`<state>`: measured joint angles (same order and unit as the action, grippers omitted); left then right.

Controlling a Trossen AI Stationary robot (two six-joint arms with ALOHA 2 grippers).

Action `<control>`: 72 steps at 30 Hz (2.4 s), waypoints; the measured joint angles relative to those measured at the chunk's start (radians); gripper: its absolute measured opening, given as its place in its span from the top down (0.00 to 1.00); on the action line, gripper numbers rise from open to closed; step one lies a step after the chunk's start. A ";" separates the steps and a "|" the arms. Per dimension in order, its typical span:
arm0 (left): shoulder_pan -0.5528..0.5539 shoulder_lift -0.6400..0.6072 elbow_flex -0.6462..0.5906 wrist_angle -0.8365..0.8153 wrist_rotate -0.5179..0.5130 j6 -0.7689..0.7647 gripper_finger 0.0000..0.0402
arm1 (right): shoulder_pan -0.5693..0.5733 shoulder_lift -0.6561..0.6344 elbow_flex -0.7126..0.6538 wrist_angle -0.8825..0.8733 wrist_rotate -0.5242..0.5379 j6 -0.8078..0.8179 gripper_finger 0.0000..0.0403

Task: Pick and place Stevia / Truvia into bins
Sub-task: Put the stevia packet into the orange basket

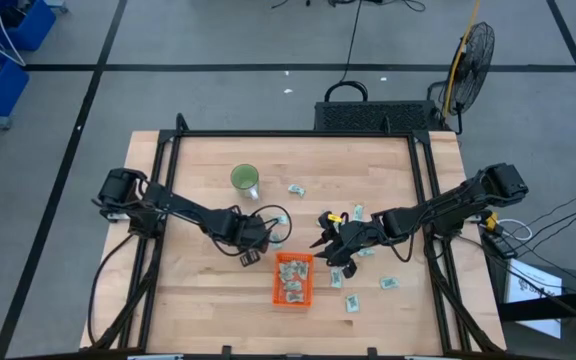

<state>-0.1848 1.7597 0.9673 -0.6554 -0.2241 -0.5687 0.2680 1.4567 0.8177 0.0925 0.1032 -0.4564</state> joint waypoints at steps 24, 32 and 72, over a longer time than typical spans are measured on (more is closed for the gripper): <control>-0.131 0.017 0.271 0.279 0.026 0.201 0.94 | 0.000 0.000 0.000 0.005 0.000 0.000 0.72; -0.143 0.047 0.271 0.291 0.078 0.256 0.94 | 0.000 0.000 0.000 0.007 0.000 0.000 0.72; -0.105 -0.040 0.271 0.190 0.106 0.459 0.68 | 0.000 0.000 0.000 0.009 0.028 0.008 0.72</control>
<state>-0.2897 1.7192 1.2385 -0.4656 -0.1184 -0.1094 0.2680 1.4567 0.8177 0.1015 0.1315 -0.4482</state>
